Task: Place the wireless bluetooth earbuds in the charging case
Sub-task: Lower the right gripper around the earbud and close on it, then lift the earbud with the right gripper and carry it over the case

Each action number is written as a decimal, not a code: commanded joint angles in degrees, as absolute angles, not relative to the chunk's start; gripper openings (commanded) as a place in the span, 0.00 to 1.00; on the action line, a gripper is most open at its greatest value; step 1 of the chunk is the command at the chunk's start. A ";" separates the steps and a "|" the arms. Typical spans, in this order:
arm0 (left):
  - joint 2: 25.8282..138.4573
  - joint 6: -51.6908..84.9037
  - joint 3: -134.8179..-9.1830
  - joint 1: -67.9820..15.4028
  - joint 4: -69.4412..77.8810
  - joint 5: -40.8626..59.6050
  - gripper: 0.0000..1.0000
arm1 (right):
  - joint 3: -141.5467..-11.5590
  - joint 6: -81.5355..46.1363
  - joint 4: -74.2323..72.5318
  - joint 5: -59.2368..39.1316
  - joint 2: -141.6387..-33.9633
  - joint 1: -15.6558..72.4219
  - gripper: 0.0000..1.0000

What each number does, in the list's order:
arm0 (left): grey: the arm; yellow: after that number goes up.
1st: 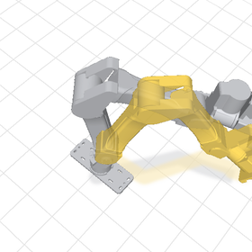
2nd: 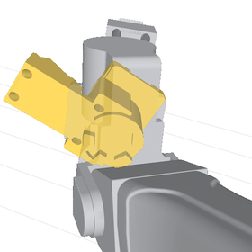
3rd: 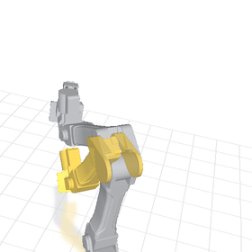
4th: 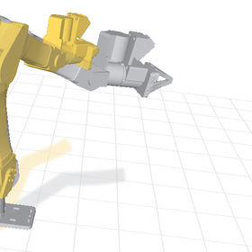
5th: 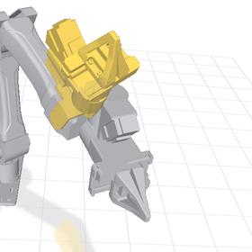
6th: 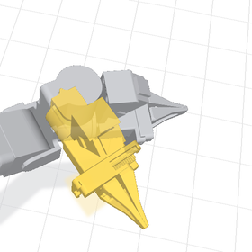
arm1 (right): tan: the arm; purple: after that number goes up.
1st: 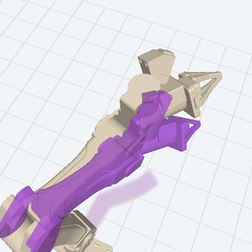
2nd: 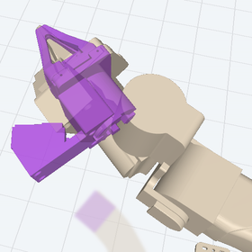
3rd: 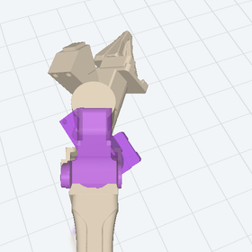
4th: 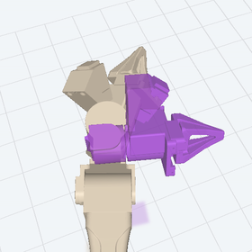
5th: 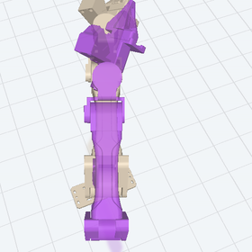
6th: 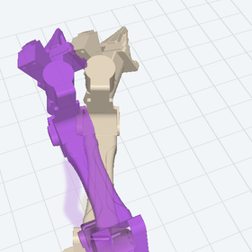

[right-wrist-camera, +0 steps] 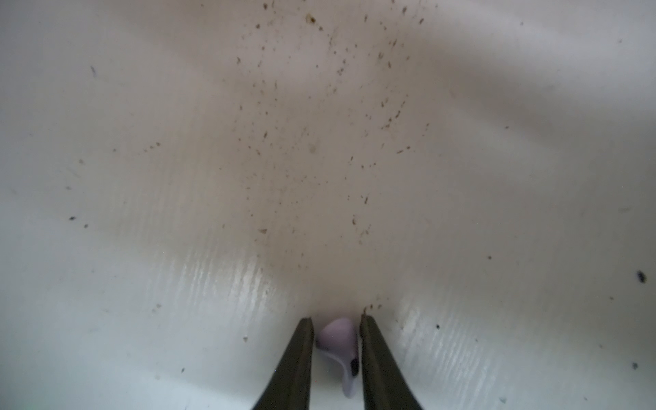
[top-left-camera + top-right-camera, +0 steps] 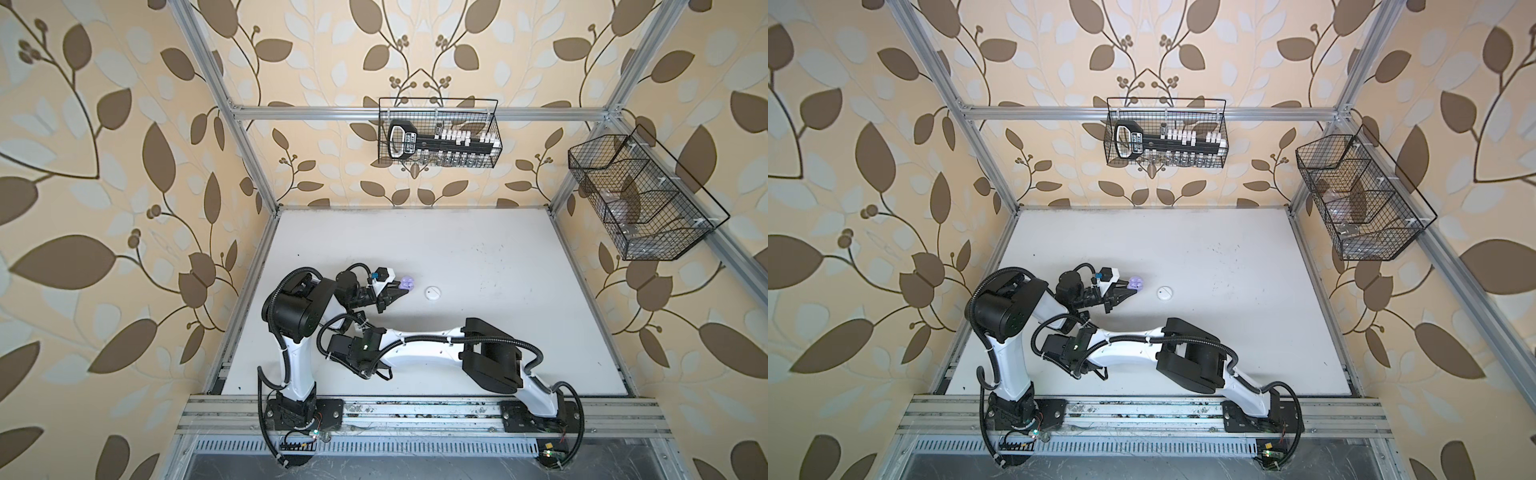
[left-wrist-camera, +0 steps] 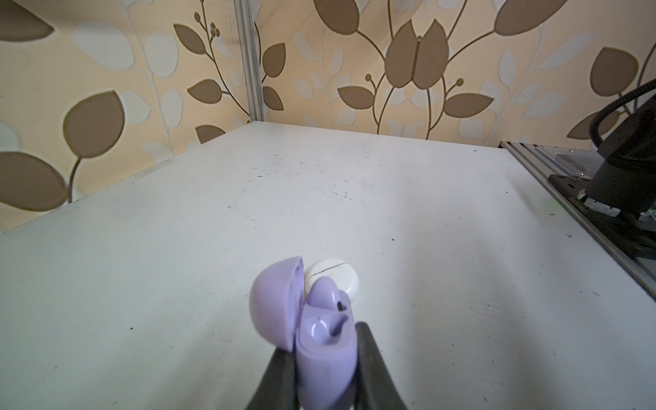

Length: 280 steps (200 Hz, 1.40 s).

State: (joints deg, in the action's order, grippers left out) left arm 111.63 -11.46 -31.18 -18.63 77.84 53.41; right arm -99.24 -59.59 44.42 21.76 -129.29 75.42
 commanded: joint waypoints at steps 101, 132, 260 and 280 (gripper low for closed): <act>111.18 -10.82 -31.46 -18.37 81.52 53.44 0.13 | -100.55 -58.49 47.09 23.60 -131.31 75.15 0.18; 111.18 -10.90 -31.46 -18.37 81.51 53.52 0.13 | -100.32 -58.48 47.04 24.08 -130.86 75.39 0.17; 111.18 -11.21 -31.50 -18.37 81.56 53.96 0.13 | -85.16 -63.32 37.40 31.64 -118.53 75.66 0.16; 111.18 -11.17 -31.41 -18.37 81.56 53.97 0.13 | -82.81 -63.98 35.98 32.58 -116.41 75.19 0.16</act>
